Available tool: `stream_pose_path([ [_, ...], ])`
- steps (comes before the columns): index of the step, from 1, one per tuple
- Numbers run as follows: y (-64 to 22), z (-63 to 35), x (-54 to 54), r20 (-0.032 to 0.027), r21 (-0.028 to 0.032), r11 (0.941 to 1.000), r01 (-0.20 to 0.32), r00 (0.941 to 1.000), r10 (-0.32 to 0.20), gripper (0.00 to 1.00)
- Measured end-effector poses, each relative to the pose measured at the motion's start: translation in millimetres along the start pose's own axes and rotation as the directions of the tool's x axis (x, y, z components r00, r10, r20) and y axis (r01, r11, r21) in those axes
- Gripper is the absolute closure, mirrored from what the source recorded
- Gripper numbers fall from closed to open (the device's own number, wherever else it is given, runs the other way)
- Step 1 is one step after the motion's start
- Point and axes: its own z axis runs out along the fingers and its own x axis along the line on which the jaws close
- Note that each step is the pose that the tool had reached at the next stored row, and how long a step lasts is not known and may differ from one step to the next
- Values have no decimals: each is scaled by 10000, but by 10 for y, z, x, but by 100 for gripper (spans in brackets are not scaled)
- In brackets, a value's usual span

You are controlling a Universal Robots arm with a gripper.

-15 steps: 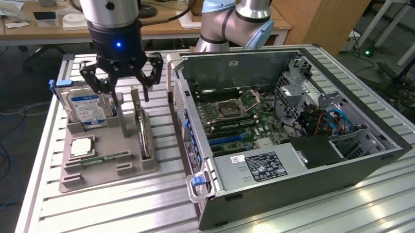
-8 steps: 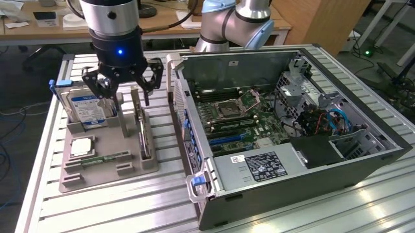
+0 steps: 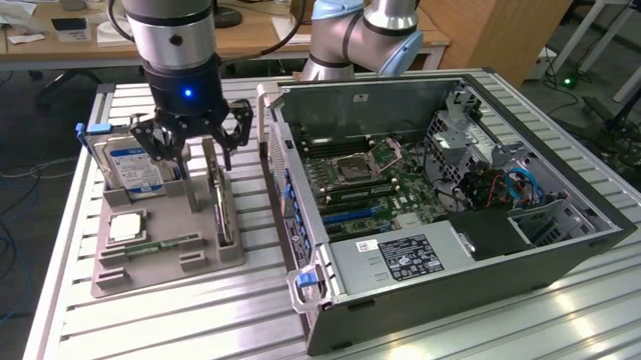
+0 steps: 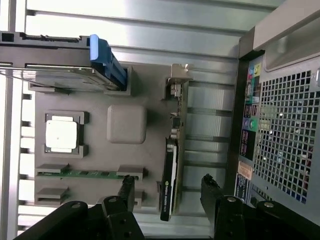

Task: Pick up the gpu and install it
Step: 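Pick up the gpu and move the gpu toward the slot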

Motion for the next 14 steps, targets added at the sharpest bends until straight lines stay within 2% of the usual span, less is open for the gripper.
stream_pose_path([
  [4,-1,68,-1,0,6,10000,-7,10000,7,35],
  [8,-1,98,-8,-4,44,10000,-7,10000,7,35],
  [14,-3,156,-7,9,53,10000,-5,10000,5,35],
])
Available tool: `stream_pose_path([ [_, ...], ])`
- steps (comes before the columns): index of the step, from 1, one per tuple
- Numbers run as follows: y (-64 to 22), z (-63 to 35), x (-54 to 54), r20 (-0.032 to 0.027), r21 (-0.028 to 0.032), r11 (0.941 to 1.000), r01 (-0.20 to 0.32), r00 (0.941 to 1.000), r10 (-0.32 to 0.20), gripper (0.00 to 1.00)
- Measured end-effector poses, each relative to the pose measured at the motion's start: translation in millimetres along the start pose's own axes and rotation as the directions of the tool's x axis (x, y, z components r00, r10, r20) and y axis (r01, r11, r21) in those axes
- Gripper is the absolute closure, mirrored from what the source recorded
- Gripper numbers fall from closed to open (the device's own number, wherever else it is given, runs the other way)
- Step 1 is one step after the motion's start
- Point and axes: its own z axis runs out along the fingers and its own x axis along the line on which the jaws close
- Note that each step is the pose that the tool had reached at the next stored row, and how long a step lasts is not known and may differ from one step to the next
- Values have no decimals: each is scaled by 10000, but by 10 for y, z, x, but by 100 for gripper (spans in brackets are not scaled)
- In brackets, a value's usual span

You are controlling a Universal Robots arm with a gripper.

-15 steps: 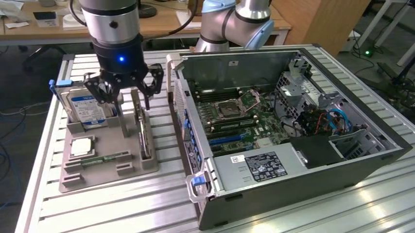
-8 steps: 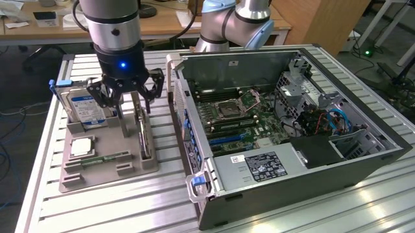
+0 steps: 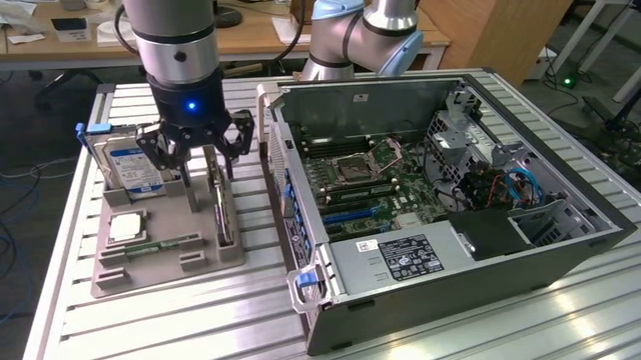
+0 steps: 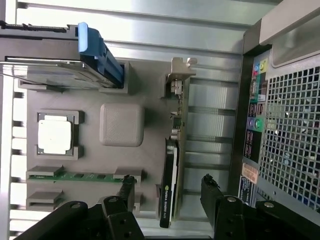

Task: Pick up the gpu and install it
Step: 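Pick up the gpu and move the gpu toward the slot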

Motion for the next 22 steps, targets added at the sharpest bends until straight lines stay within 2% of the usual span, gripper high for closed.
stream_pose_path([
  [22,-3,247,5,-1,3,10000,0,10000,0,35],
])
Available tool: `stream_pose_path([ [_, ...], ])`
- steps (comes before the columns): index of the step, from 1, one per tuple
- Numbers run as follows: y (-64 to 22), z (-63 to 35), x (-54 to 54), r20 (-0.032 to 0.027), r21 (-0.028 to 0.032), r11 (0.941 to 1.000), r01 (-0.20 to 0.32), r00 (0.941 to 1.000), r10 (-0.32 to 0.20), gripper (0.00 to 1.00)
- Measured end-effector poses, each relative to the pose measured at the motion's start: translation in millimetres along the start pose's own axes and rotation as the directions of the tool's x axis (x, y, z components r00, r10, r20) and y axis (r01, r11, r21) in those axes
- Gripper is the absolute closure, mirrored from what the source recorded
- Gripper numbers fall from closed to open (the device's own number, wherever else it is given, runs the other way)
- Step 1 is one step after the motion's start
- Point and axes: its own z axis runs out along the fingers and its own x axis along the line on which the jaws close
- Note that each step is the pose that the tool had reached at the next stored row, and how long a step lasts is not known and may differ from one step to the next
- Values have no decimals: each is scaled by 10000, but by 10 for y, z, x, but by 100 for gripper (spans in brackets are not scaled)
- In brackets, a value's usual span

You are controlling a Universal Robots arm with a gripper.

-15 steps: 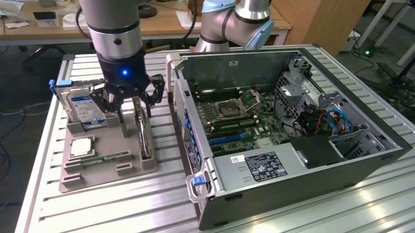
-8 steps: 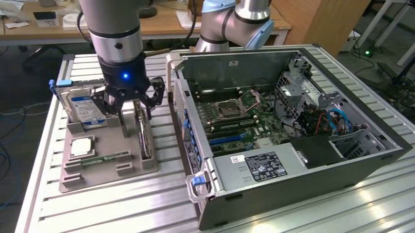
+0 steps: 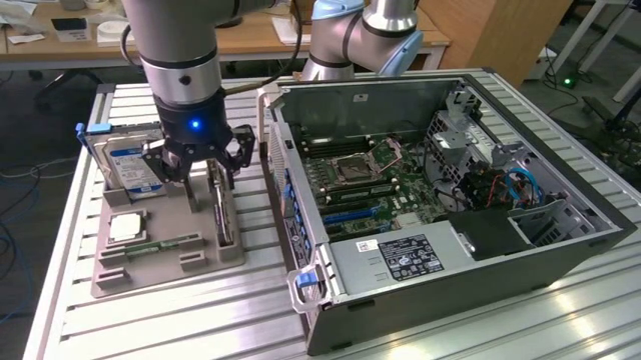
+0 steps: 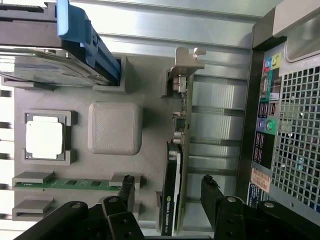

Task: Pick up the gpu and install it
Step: 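Pick up the gpu and move the gpu toward the slot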

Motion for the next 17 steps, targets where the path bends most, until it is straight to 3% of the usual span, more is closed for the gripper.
stream_pose_path([
  [17,-2,184,4,1,-1,10000,0,10000,0,35],
])
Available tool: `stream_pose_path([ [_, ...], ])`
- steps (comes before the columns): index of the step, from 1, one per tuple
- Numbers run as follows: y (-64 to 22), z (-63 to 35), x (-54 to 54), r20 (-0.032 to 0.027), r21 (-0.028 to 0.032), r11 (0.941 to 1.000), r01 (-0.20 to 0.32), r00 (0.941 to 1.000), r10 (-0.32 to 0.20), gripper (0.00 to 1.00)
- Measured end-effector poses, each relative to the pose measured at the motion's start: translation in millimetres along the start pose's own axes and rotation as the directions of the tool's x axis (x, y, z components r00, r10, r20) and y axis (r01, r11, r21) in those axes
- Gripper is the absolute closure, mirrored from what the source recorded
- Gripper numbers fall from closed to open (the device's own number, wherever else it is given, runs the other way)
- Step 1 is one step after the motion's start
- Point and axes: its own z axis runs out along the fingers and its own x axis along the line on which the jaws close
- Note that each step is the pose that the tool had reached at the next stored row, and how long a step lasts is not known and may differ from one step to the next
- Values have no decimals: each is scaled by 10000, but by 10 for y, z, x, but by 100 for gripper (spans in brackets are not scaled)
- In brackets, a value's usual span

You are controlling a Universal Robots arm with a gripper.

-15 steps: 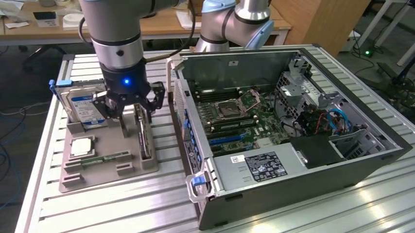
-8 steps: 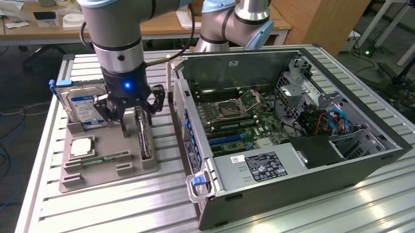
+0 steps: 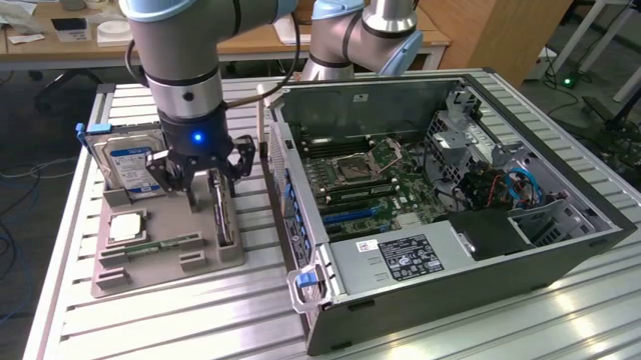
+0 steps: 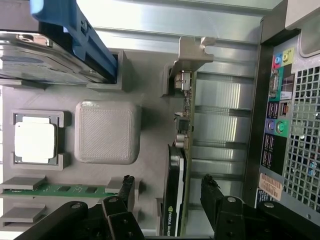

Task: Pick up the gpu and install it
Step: 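Pick up the gpu and move the gpu toward the slot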

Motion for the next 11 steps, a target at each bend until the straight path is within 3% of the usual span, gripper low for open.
stream_pose_path([
  [11,42,74,-2,-4,80,10000,-43,10000,43,35],
])
